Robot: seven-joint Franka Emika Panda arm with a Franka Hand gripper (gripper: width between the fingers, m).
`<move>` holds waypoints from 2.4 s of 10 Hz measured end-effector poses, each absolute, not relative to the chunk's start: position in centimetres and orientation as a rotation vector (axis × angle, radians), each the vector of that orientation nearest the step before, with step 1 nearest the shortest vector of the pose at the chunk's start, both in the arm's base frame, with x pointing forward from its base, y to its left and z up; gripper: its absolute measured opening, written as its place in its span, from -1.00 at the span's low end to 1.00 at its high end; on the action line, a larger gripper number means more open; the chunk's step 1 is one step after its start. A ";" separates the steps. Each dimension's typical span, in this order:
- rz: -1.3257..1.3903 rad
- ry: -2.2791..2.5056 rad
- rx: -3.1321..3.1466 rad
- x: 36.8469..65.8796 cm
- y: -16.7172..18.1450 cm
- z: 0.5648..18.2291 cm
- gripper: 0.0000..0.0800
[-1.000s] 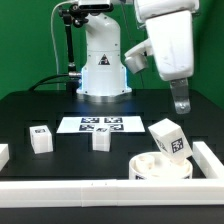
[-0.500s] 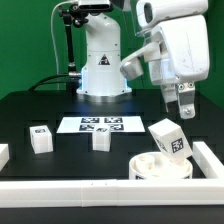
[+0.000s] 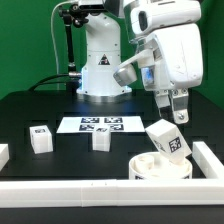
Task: Assemble stool
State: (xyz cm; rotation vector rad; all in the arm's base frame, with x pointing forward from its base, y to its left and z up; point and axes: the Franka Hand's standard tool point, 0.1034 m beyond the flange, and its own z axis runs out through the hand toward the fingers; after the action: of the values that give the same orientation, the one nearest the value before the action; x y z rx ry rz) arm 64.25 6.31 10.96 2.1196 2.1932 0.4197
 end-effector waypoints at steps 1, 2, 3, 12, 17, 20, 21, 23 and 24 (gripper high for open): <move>0.419 2.193 2.120 64.2 6.3 10.9 0.62; 0.419 2.193 2.120 64.2 6.3 10.9 0.62; 0.419 2.193 2.120 64.2 6.3 10.9 0.62; 0.389 2.198 2.137 62.8 5.7 10.3 0.62; 0.373 2.220 2.160 62.3 6.4 8.4 0.56; 0.364 2.232 2.161 62.1 7.0 8.5 0.11; 0.362 2.233 2.162 62.1 7.0 8.5 -0.12; 0.362 2.233 2.162 62.1 7.0 8.5 -0.13; 0.362 2.233 2.162 62.1 7.0 8.5 -0.13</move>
Offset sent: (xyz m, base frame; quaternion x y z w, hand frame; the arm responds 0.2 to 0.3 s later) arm 0.0000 0.0000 0.0000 0.0000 0.0000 0.0000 1.0000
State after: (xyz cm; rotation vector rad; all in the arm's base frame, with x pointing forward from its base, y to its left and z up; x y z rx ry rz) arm 62.07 7.03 8.45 2.1621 2.2331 0.3618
